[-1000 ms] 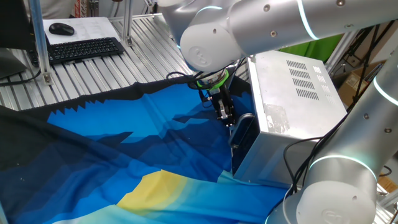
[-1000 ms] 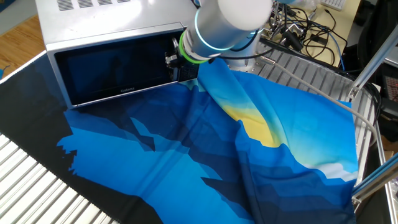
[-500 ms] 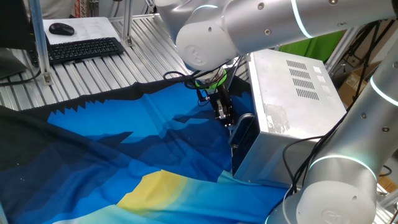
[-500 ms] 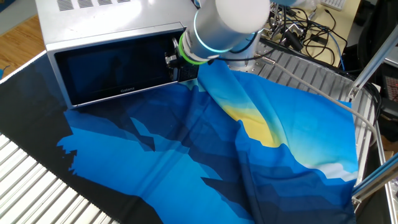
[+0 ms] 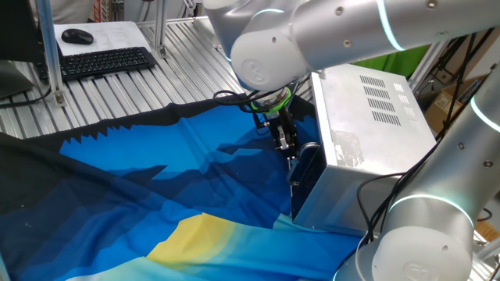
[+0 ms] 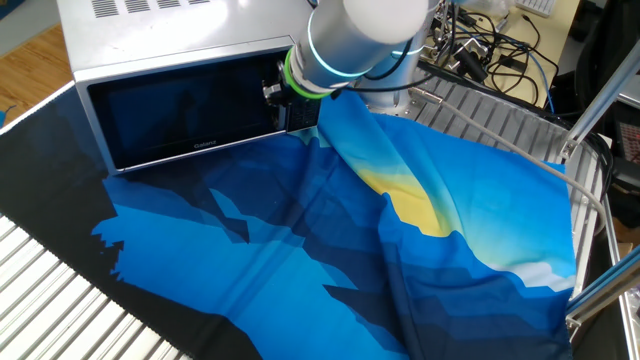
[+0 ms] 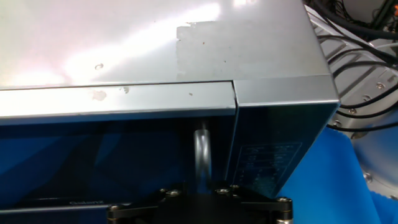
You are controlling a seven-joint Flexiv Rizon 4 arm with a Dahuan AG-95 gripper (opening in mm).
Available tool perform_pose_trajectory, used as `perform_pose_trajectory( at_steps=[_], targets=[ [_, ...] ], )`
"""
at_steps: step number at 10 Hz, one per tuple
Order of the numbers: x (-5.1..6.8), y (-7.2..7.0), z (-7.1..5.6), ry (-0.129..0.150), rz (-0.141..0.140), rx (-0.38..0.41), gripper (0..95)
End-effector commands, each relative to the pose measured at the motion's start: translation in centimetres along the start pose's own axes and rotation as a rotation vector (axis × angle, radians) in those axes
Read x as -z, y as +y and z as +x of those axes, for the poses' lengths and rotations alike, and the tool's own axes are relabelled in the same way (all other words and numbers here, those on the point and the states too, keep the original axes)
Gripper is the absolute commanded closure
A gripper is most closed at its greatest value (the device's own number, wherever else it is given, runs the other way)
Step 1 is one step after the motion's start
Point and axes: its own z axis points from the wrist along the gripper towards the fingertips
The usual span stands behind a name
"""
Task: Open the microwave door
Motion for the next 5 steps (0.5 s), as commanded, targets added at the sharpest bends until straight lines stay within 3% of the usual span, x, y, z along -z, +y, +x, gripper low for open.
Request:
perform_pose_trajectory(
  at_steps=[1,5],
  targets=[
    [-0.13,-0.04,-0.21,0.001,-0.007,-0.003,95.0],
    [-0.24,-0.33,-0.43,0.018,-0.023,0.006,95.0]
  ],
)
